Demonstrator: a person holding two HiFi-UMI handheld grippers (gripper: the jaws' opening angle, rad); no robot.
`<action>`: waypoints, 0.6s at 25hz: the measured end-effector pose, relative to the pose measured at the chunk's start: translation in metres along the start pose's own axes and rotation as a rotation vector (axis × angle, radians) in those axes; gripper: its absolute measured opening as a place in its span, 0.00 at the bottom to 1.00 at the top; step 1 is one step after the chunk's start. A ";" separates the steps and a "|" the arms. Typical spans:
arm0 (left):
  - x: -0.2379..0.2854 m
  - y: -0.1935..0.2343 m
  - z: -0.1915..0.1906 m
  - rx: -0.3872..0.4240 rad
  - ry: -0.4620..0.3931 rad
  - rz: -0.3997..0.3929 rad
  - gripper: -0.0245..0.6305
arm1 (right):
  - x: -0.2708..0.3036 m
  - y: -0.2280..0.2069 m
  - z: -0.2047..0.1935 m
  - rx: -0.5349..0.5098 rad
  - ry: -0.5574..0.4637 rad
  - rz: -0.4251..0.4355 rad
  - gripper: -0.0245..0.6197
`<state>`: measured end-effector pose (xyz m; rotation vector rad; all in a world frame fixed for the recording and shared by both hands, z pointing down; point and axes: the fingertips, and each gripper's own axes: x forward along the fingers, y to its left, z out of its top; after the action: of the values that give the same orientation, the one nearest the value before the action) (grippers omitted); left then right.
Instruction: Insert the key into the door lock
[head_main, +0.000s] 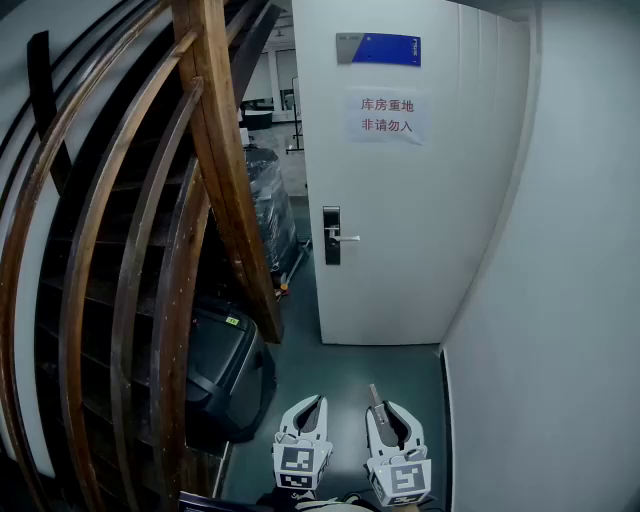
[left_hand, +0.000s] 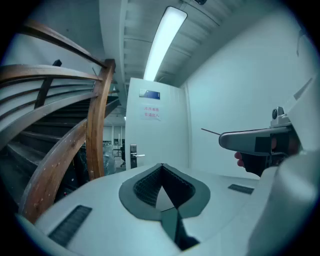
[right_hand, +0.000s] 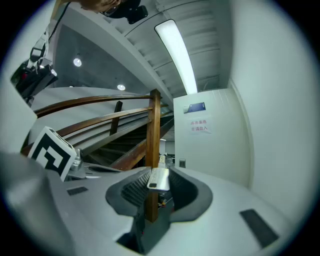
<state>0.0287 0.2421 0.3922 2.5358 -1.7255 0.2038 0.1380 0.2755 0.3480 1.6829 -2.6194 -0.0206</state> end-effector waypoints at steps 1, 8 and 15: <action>0.001 -0.002 -0.002 -0.003 0.001 0.001 0.04 | 0.000 -0.001 -0.002 0.002 0.002 0.005 0.22; 0.004 -0.017 -0.013 -0.020 0.021 0.012 0.04 | -0.008 -0.011 -0.009 -0.003 0.016 0.022 0.22; 0.005 -0.028 -0.023 -0.049 0.043 0.035 0.04 | -0.014 -0.022 -0.018 0.030 0.020 0.045 0.22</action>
<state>0.0548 0.2509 0.4164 2.4497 -1.7380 0.2139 0.1647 0.2793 0.3648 1.6234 -2.6548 0.0364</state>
